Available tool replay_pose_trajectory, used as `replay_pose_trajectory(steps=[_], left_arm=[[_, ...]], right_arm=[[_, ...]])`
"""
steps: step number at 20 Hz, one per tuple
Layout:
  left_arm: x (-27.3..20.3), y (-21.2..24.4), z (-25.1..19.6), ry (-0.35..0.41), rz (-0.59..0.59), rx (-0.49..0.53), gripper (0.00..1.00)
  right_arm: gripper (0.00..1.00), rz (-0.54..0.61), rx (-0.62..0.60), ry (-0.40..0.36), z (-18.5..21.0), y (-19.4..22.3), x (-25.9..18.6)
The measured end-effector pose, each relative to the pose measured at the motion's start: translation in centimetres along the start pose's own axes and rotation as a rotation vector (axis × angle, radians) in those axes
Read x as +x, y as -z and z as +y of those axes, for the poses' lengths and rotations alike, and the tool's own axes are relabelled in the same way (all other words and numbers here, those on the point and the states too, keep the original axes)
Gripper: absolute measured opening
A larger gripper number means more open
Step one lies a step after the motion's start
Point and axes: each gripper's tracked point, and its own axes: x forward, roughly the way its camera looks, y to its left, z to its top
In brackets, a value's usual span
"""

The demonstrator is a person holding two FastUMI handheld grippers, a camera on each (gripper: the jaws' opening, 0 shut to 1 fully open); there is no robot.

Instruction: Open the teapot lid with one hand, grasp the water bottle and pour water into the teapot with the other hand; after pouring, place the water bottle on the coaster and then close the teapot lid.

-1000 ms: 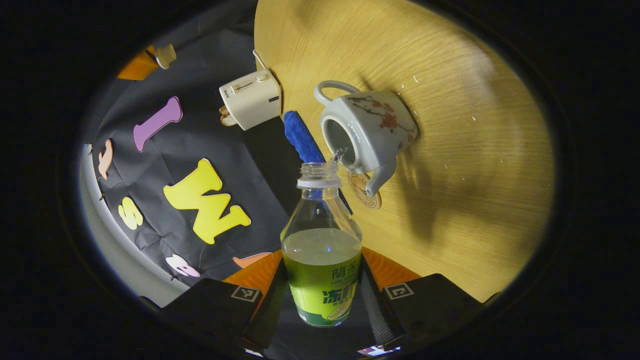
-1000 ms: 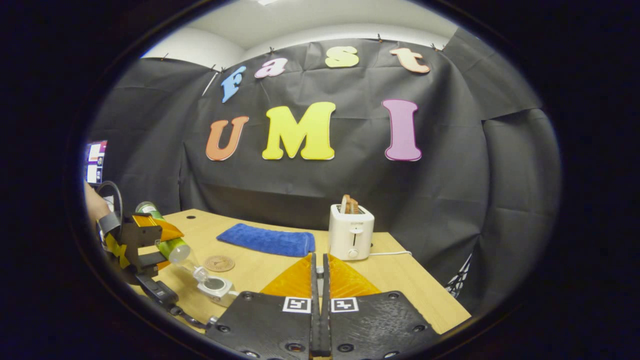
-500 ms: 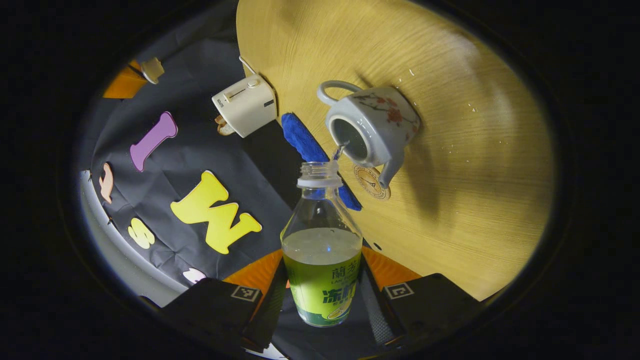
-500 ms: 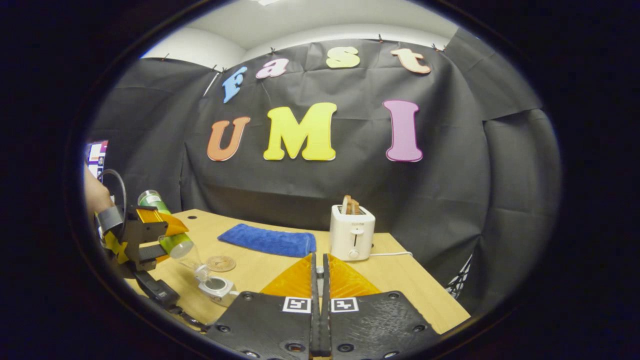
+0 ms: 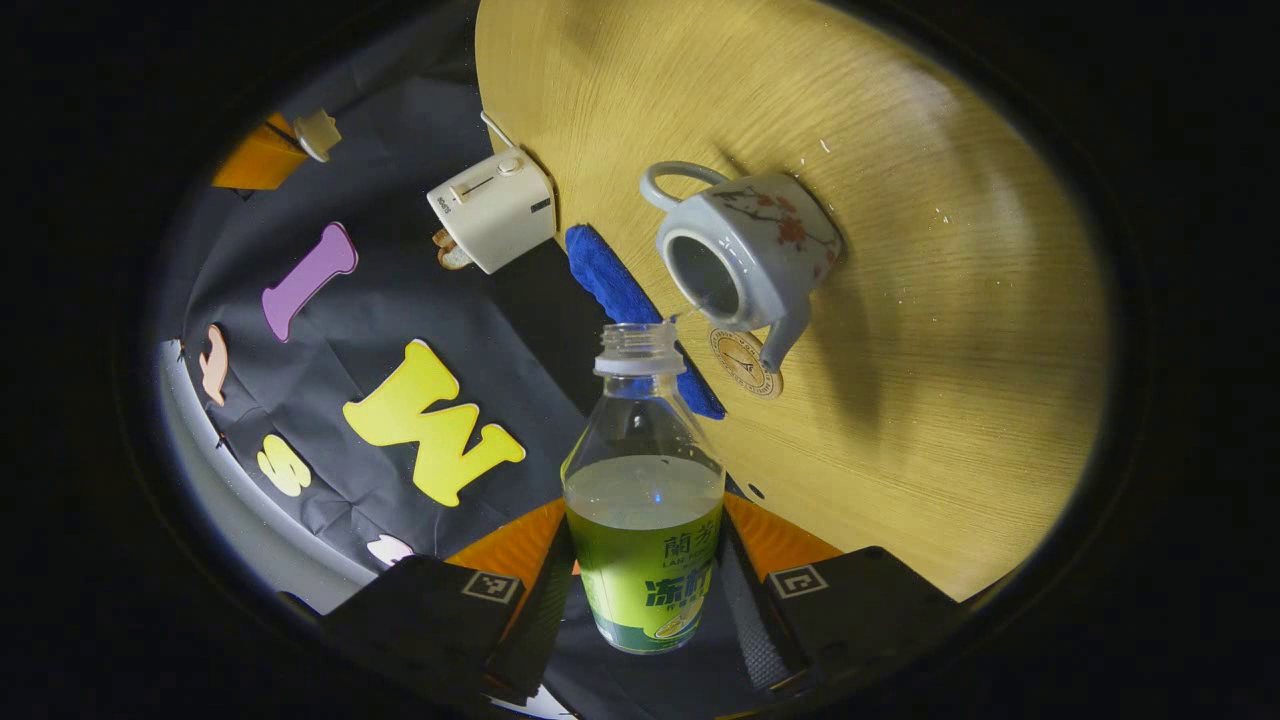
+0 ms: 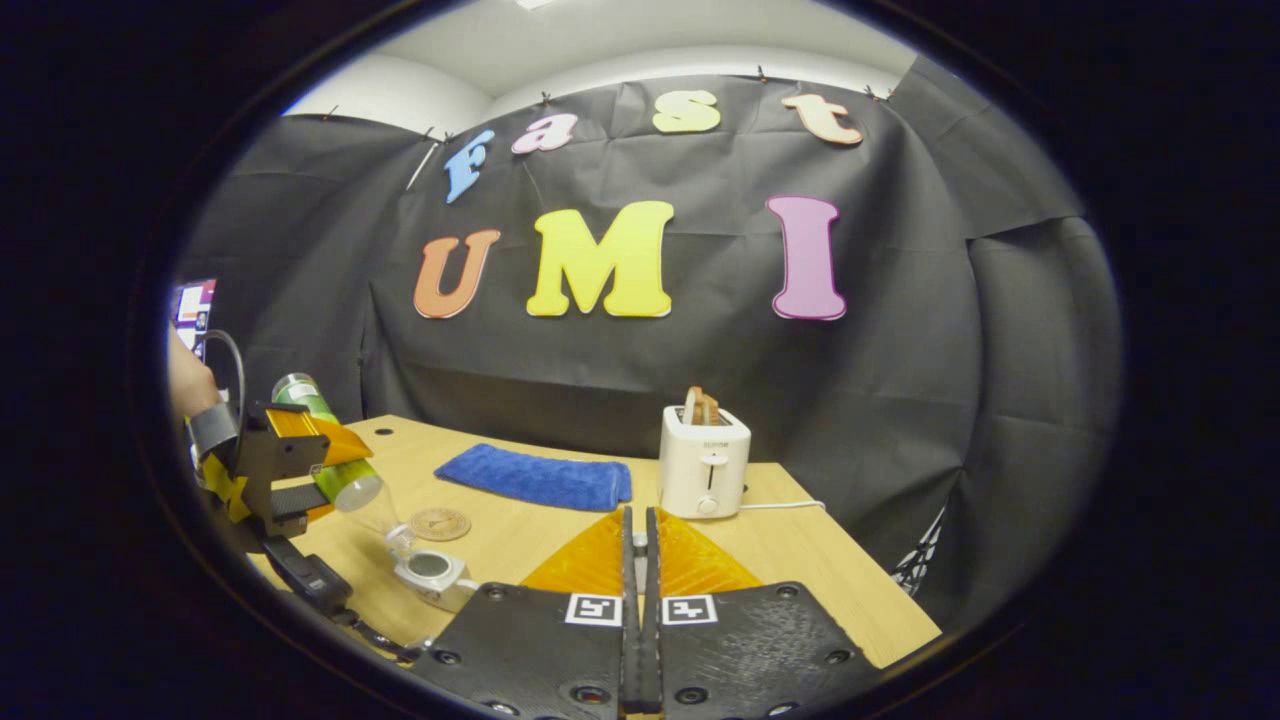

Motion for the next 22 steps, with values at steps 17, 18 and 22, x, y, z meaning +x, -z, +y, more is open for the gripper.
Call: replay_pose_trajectory(steps=[17, 18, 22], left_arm=[[0.2, 0.0, 1.4, -0.084, -0.16, -0.574, 0.75], [0.4, 0.2, 1.8, -0.095, -0.179, -0.674, 0.75], [1.7, 2.2, 2.0, -0.112, -0.199, -1.059, 0.75]], right_arm=[[0.0, -0.009, -0.032, 0.007, 1.1, -0.1, -0.2], [0.0, -0.015, -0.036, 0.007, 1.3, -0.3, -0.3], [0.0, -0.03, -0.046, -0.008, 2.3, -0.5, -0.7]])
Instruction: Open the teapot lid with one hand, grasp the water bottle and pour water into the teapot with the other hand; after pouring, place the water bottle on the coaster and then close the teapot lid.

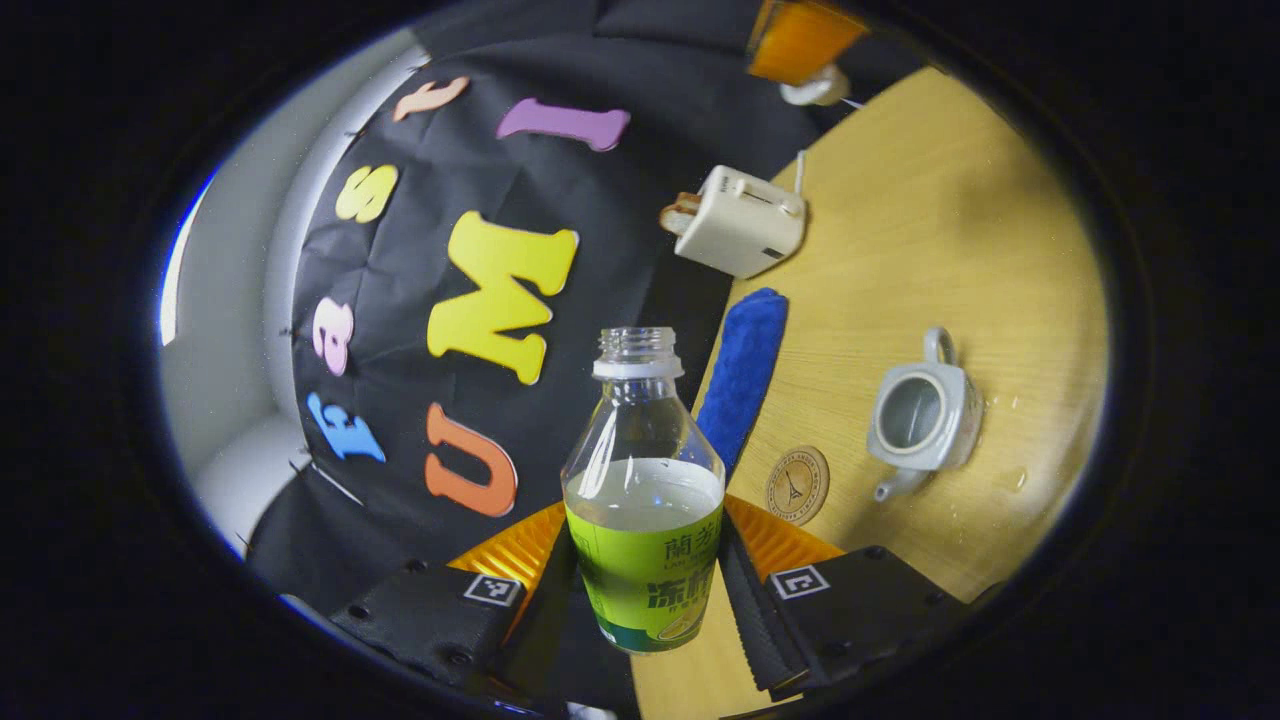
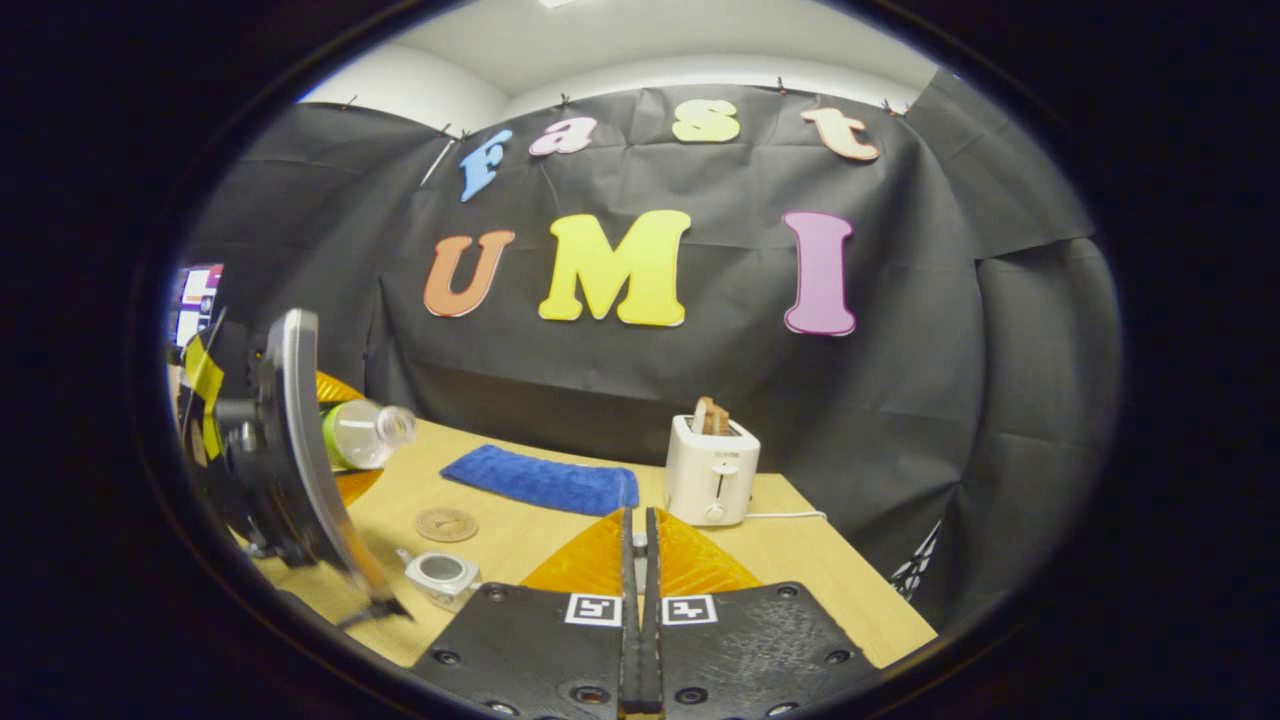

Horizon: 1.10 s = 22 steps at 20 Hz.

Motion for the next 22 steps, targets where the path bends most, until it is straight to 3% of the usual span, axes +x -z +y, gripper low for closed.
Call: replay_pose_trajectory(steps=[4, 7, 10, 13, 19, 22], left_arm=[[1.1, 0.1, 2.0, -0.041, -0.045, -0.404, 0.75], [2.3, -0.8, 1.6, 0.031, -0.102, -0.828, 0.75], [3.2, -1.0, 1.6, 0.05, -0.138, -1.122, 0.77], [4.2, -1.5, 0.8, 0.052, -0.192, -1.216, 0.77], [8.5, 0.6, -4.6, 0.095, -0.088, -1.165, 0.78], [9.4, 1.5, -5.4, 0.081, -0.065, -1.158, 0.78]], right_arm=[[0.0, -0.006, -0.011, -0.033, 1.4, 0.0, 0.0], [0.0, 0.005, -0.027, -0.039, 2.0, 0.5, 0.4], [0.0, 0.02, -0.028, -0.043, 2.1, 1.1, 0.7], [0.0, 0.029, -0.027, -0.045, 2.2, 1.4, 1.0], [0.0, 0.061, -0.019, -0.042, 2.1, 2.7, 1.9], [0.0, 0.074, -0.02, -0.043, 2.2, 3.2, 2.2]])
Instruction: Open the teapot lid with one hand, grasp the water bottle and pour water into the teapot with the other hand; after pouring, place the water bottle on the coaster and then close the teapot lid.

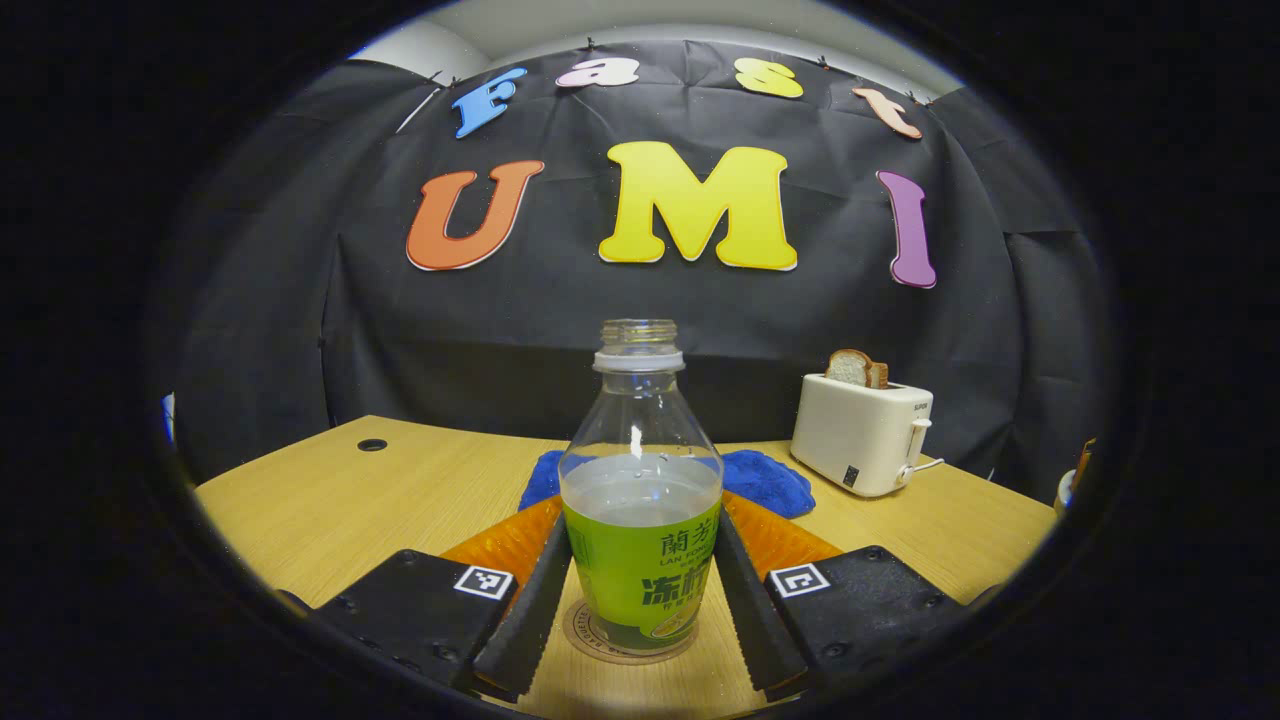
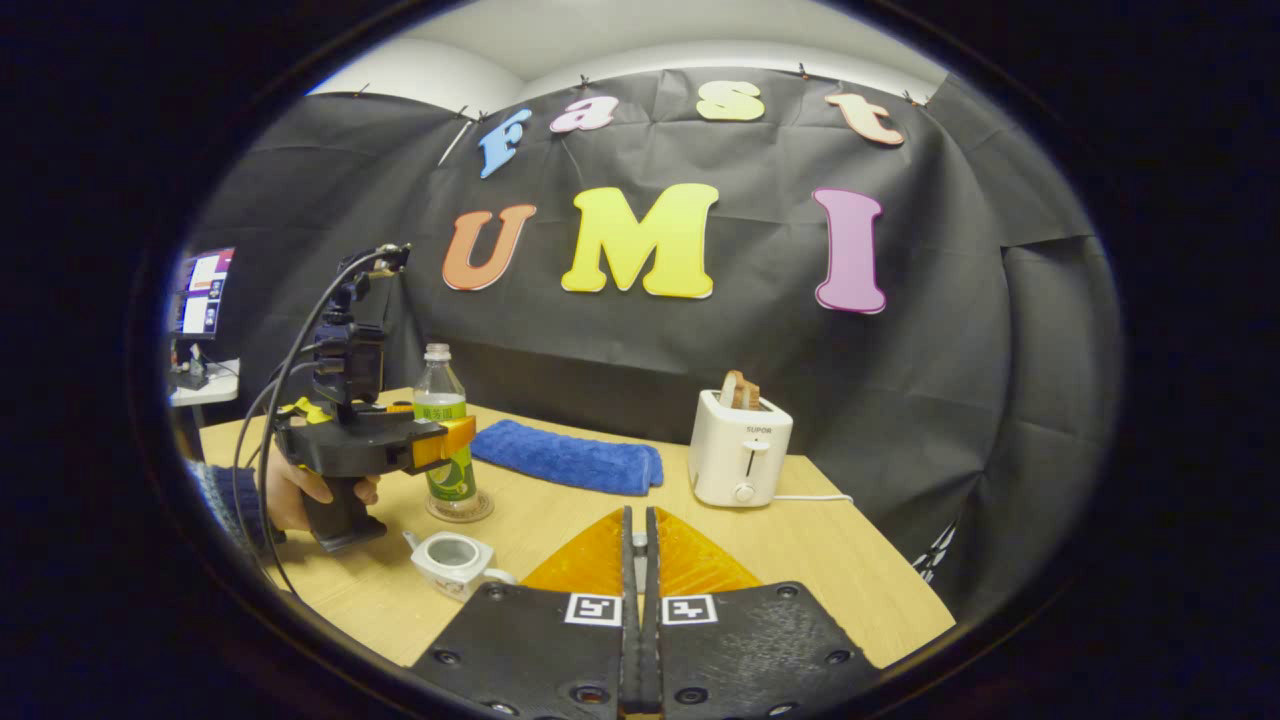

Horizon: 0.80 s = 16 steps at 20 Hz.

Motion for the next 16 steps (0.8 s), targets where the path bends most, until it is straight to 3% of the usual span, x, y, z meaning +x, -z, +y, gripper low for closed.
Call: replay_pose_trajectory(steps=[5, 7, 9, 16], left_arm=[[0.6, 0.0, -0.3, 0.014, -0.005, 0.023, 0.81], [0.3, -0.1, -1.7, 0.067, 0.007, 0.018, 0.82], [-0.3, -0.7, -2.4, 0.093, 0.007, 0.026, 0.99], [-3.7, -6.3, -2.5, 0.084, -0.126, 0.092, 0.98]], right_arm=[[0.0, 0.014, -0.009, -0.006, 0.5, 0.6, 0.3], [0.0, 0.019, -0.012, -0.011, 0.7, 0.8, 0.5], [0.0, 0.02, -0.007, -0.029, 1.4, 1.0, 0.5], [0.0, 0.002, 0.029, -0.134, 5.4, 1.4, 0.8]])
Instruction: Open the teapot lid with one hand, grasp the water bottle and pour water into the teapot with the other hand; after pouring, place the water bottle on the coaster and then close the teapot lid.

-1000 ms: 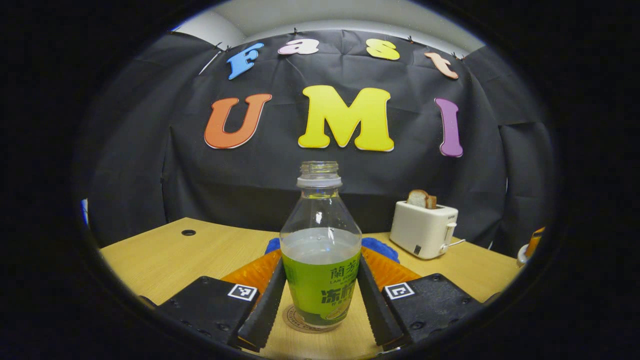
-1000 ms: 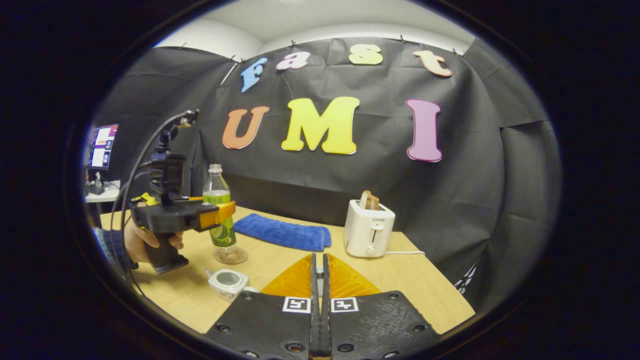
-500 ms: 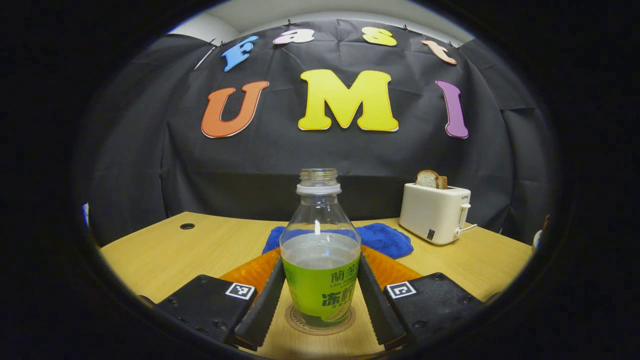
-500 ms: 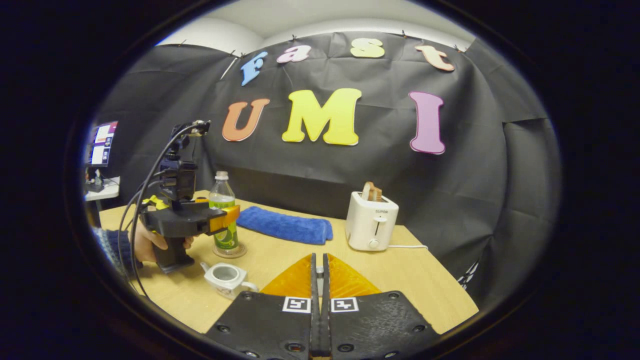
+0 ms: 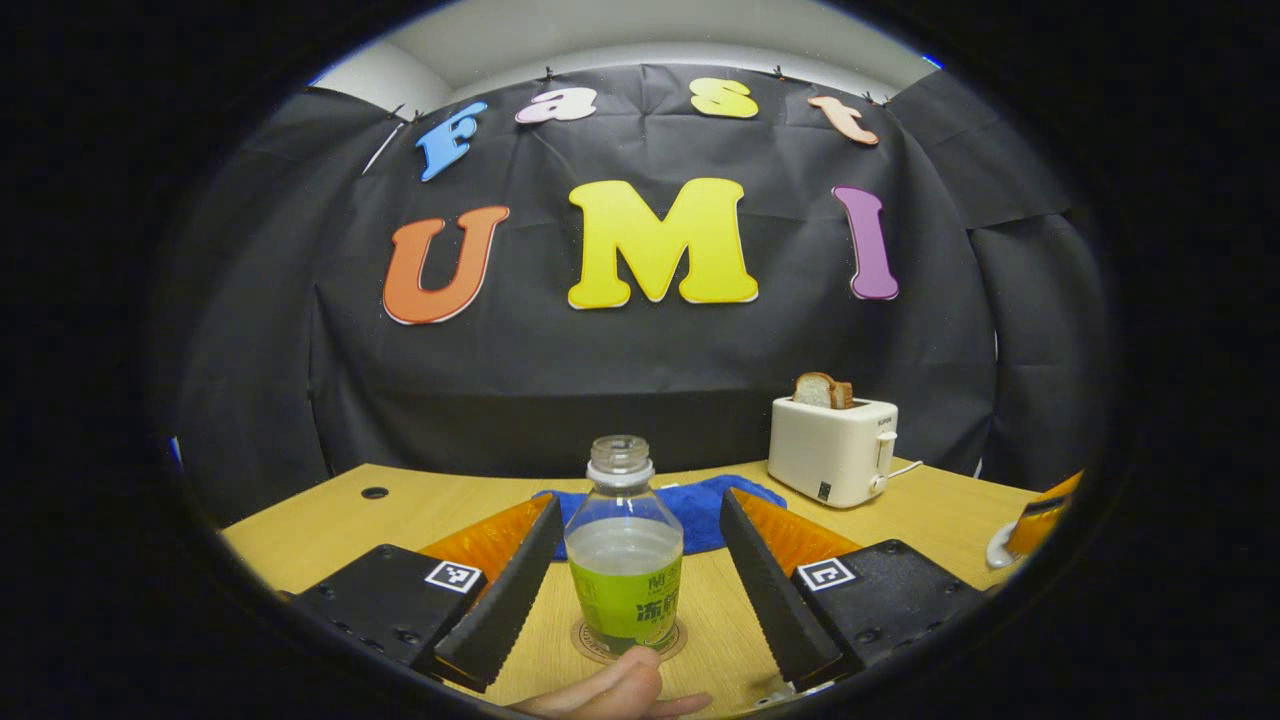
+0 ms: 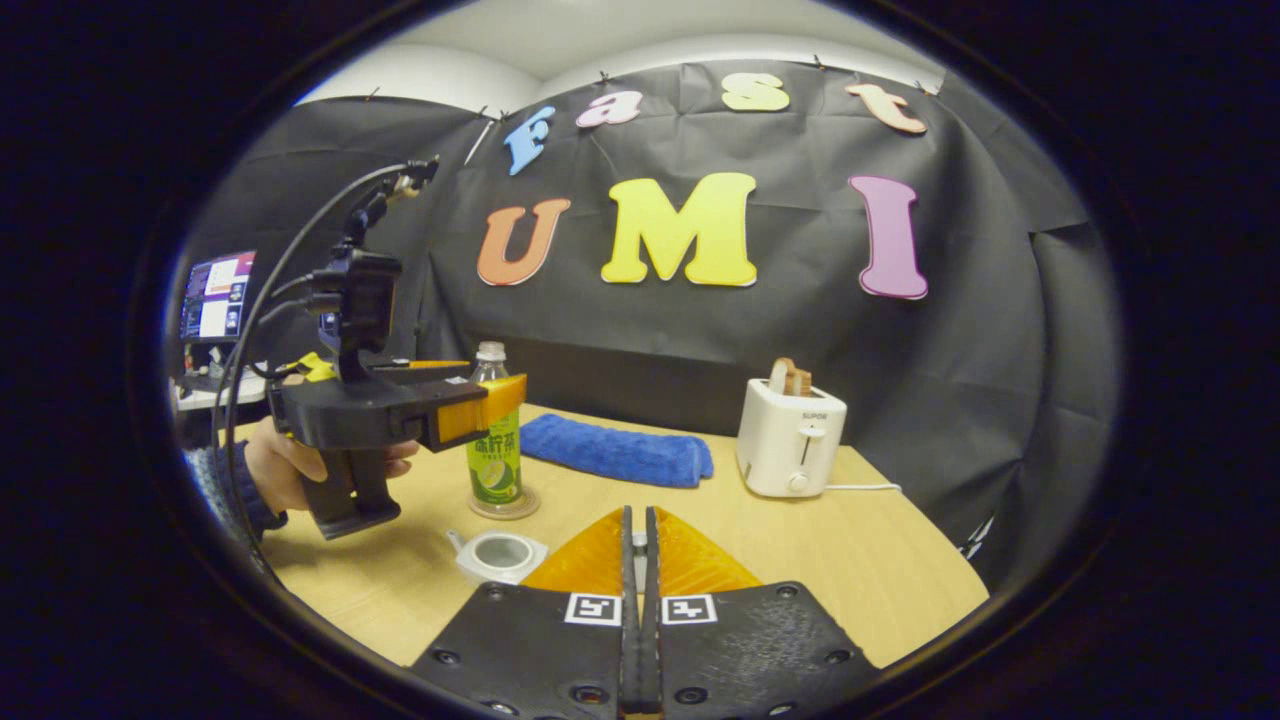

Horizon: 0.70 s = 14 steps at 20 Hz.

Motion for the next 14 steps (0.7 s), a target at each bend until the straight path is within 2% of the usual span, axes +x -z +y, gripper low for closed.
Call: replay_pose_trajectory(steps=[3, 6, 9, 14], left_arm=[[-1.6, -3.0, 0.2, -0.001, -0.052, 0.015, 0.98], [-4.3, -5.9, 0.6, 0.0, -0.103, -0.029, 0.98], [-7.1, -7.6, 1.5, -0.003, -0.132, -0.089, 0.98], [-11.4, -7.3, 3.8, -0.074, -0.108, -0.064, 0.98]], right_arm=[[0.0, -0.038, 0.058, -0.091, 2.6, -0.1, 0.6], [0.0, -0.037, 0.11, -0.162, 4.8, 0.4, 2.0], [0.0, -0.017, 0.106, -0.155, 5.5, 0.7, 3.3], [0.0, -0.009, 0.142, -0.181, 7.3, 0.9, 4.4]])
